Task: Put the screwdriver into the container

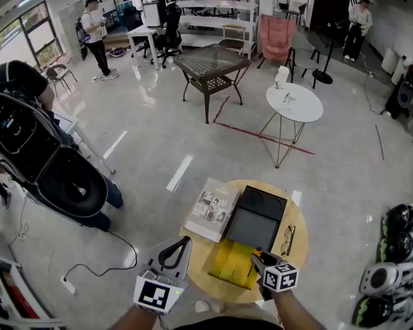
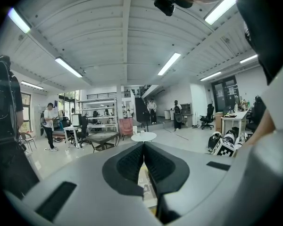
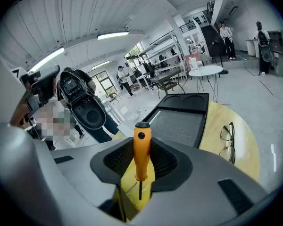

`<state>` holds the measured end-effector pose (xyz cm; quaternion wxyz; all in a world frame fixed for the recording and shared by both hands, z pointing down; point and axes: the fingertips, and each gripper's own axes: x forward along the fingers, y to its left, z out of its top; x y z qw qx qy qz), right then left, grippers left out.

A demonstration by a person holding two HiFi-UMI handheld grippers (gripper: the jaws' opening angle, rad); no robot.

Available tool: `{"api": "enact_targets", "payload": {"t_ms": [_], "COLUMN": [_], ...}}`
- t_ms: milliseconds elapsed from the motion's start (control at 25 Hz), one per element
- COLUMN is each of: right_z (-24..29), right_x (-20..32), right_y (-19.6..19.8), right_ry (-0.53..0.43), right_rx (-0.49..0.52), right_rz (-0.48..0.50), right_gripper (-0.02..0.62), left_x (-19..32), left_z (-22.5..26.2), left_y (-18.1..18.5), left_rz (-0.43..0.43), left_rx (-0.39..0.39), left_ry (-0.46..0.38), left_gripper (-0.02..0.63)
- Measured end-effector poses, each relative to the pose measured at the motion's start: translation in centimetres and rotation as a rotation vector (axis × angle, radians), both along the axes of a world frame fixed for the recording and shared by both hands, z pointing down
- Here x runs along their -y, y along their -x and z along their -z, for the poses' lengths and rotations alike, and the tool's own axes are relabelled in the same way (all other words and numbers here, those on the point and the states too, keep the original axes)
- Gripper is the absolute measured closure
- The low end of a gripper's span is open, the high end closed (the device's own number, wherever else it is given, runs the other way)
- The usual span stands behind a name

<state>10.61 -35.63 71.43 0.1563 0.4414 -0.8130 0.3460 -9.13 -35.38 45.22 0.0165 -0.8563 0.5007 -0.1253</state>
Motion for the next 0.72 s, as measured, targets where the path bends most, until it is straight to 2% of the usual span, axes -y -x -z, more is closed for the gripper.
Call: {"api": "enact_targets", "payload": {"t_ms": [480, 720], "right_z": [-5.4, -6.0], "right_x": [0.0, 0.8], "right_y": [0.2, 1.0], "right_ry": [0.16, 0.192], "right_rx": [0.034, 0.032], "right_rz": [-0.017, -0.017], "right_gripper": [0.472, 0.472], "left_x": [0.2, 0.2], "left_z": [-0.2, 0.2], "left_y": [1.5, 2.3], "left_rz": [0.045, 0.06], "left_rx": [-0.002, 0.012], "left_ry": [0.014, 0.013], "left_gripper": [0.589, 0.589]}}
